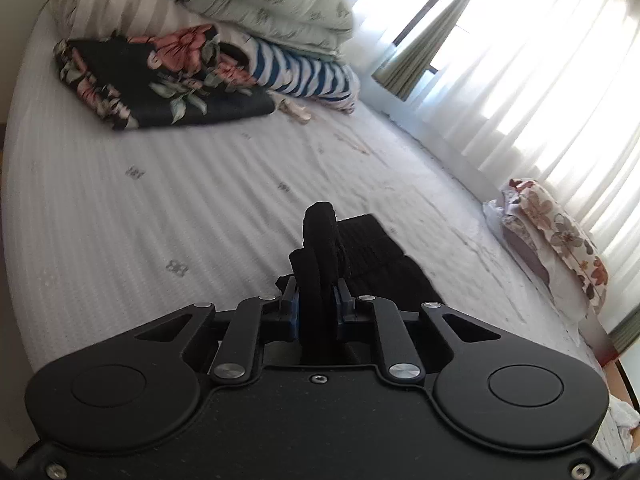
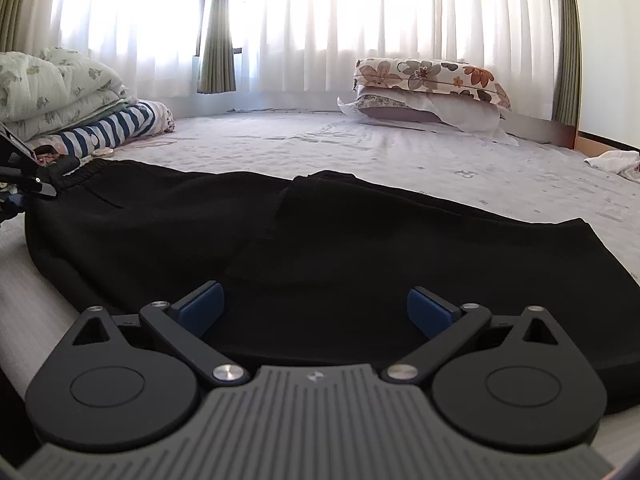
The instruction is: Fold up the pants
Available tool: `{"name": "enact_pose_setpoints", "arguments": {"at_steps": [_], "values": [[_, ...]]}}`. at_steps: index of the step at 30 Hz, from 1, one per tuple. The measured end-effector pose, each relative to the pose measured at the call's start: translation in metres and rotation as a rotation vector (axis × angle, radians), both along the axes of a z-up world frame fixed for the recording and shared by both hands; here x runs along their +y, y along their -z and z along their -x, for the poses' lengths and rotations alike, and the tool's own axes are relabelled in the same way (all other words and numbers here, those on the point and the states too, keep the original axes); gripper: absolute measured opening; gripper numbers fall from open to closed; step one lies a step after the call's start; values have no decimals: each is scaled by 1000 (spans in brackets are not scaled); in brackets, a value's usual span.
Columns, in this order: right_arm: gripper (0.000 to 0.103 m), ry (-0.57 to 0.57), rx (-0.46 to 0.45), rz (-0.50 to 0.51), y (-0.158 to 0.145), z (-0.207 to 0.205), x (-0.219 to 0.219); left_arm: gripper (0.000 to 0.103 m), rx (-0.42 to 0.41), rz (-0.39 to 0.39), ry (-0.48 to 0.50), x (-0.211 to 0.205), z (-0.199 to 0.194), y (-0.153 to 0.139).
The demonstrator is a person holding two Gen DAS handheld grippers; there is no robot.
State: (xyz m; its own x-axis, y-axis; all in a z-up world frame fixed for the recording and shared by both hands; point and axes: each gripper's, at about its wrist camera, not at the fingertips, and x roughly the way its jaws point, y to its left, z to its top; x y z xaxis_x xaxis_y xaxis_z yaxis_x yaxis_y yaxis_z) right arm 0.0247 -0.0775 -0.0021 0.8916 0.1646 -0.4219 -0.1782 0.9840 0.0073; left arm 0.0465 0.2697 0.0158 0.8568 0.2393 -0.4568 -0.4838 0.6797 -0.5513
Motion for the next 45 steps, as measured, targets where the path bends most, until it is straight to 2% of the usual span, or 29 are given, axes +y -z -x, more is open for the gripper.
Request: {"name": "enact_pose_setpoints", "arguments": {"at_steps": [2, 6, 10, 13, 16, 19, 21, 22, 23, 24, 27, 29, 31, 34, 36, 41, 44, 45], "values": [[102, -9, -28, -39, -10, 8, -9, 14, -46, -46, 53, -13, 2, -21], [102, 52, -117, -77, -32, 30, -37, 13, -139, -90, 193, -59, 6, -65], [103, 150, -168, -68, -49, 51, -79, 13, -236, -135, 411, -147, 10, -100], [103, 251, -180, -49, -53, 69, -114, 14, -257, -134, 585, -217, 10, -103], [103, 366, -162, -59, -52, 86, -151, 16, -174, -160, 769, -292, 4, -83], [103, 456, -137, -92, -45, 101, -179, 17, 28, -233, 950, -360, -7, -45], [103, 487, -105, -111, -40, 105, -193, 20, 123, -228, 1023, -380, -5, -26], [103, 493, -98, -115, -38, 106, -196, 22, 105, -214, 1036, -381, 1, -24], [103, 494, -95, -117, -37, 106, -198, 32, 68, -202, 1030, -377, 10, -25], [103, 490, -93, -119, -36, 106, -198, 47, 29, -196, 1032, -371, 19, -28], [103, 459, -86, -146, -33, 98, -194, 57, -78, -229, 999, -342, 42, -45], [103, 419, -82, -172, -32, 89, -188, 64, -139, -278, 931, -315, 58, -56], [103, 383, -76, -201, -29, 79, -182, 65, -153, -322, 831, -292, 64, -61], [103, 363, -31, -230, -25, 51, -175, 58, -81, -371, 704, -262, 57, -56], [103, 376, 9, -235, -22, 32, -172, 41, -12, -370, 647, -247, 49, -46], [103, 378, 107, -273, -13, -3, -173, 39, 65, -345, 607, -226, 42, -22], [94, 355, 158, -311, -5, -21, -172, 39, 77, -343, 611, -224, 46, -13], [86, 359, 157, -290, -6, -24, -168, 39, 79, -346, 616, -226, 43, -11]]}}
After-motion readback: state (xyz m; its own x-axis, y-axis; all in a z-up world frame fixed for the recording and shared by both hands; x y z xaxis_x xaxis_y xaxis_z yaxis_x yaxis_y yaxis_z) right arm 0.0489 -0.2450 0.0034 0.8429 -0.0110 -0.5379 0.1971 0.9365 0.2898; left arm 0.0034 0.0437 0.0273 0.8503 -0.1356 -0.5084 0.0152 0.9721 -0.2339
